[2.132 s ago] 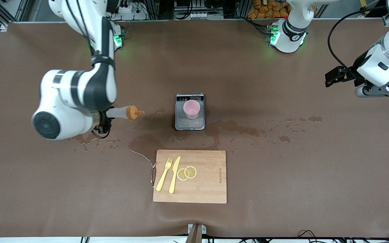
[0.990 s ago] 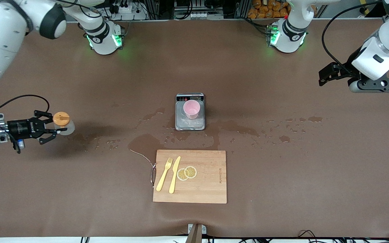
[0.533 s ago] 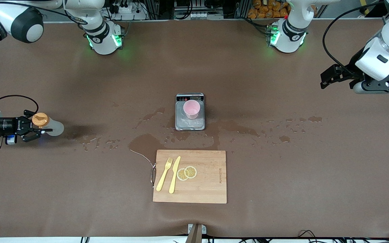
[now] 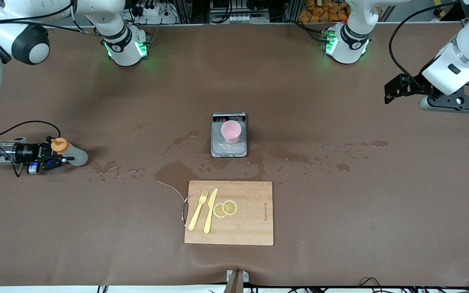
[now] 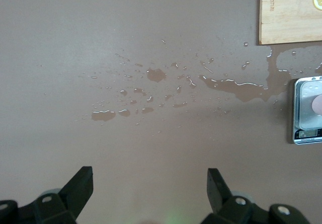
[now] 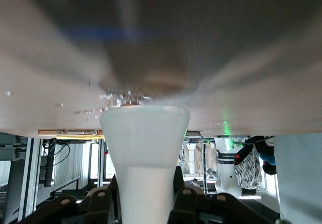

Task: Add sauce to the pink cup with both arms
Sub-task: 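Lower the bottle onto the table and open the right gripper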

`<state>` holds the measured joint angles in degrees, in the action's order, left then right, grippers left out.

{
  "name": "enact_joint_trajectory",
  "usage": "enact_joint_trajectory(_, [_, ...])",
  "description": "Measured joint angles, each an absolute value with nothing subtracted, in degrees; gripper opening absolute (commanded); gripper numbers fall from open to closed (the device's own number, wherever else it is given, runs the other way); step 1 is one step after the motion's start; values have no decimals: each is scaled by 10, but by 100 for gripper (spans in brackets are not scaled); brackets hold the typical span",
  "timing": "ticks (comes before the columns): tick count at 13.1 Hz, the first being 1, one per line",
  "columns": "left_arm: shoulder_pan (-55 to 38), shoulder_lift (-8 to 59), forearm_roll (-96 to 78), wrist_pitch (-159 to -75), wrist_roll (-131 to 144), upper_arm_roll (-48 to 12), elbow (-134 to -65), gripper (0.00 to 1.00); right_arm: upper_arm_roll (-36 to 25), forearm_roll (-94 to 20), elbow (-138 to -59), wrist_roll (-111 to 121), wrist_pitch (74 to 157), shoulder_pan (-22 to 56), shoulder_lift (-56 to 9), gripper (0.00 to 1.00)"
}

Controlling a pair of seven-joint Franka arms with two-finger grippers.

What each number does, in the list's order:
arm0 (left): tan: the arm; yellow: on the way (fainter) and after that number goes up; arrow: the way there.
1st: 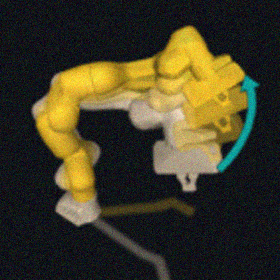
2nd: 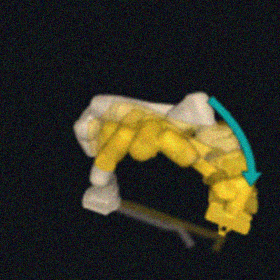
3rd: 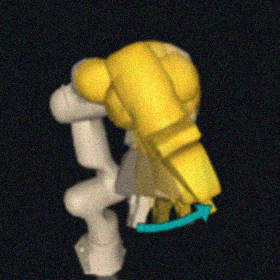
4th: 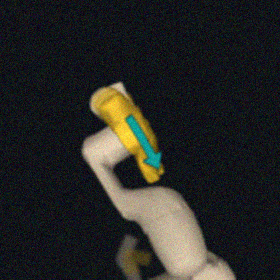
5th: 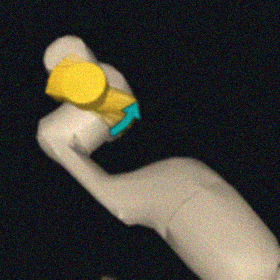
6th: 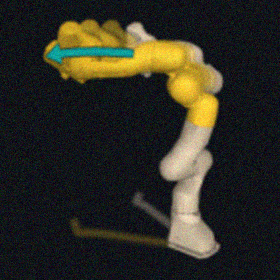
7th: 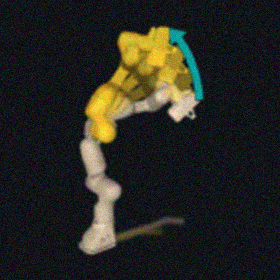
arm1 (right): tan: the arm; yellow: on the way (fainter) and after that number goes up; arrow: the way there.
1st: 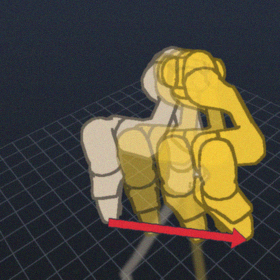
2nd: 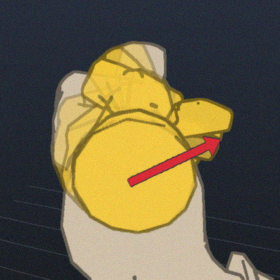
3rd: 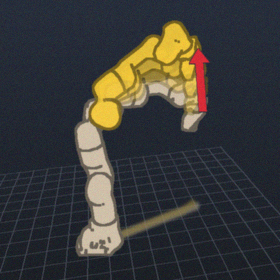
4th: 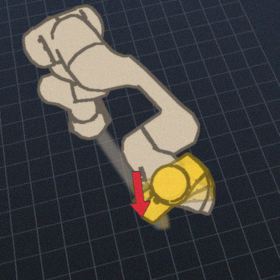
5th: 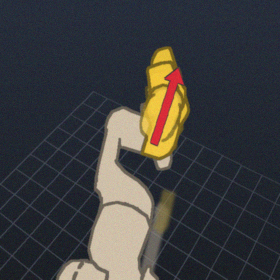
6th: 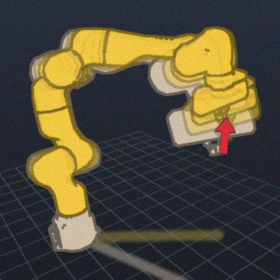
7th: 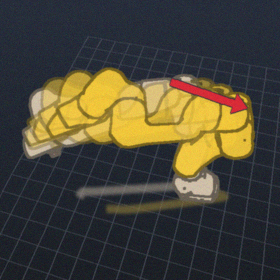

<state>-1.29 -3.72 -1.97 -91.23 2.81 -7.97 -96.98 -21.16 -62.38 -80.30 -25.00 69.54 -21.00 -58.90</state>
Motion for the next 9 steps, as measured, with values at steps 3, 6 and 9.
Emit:
enact_joint_trajectory(3, [-13, -37, -18, -906, 26, -80, -970, 100, -207, -645, -803, -247, 695, -210, -598, 42])
enact_joint_trajectory(6, [-12, -38, -18, -899, 40, -80, -970, 100, -194, -654, -803, -246, 696, -210, -603, 100])
enact_joint_trajectory(9, [-7, -38, -18, -907, 48, -80, -971, 100, -189, -654, -802, -247, 708, -210, -604, 100])
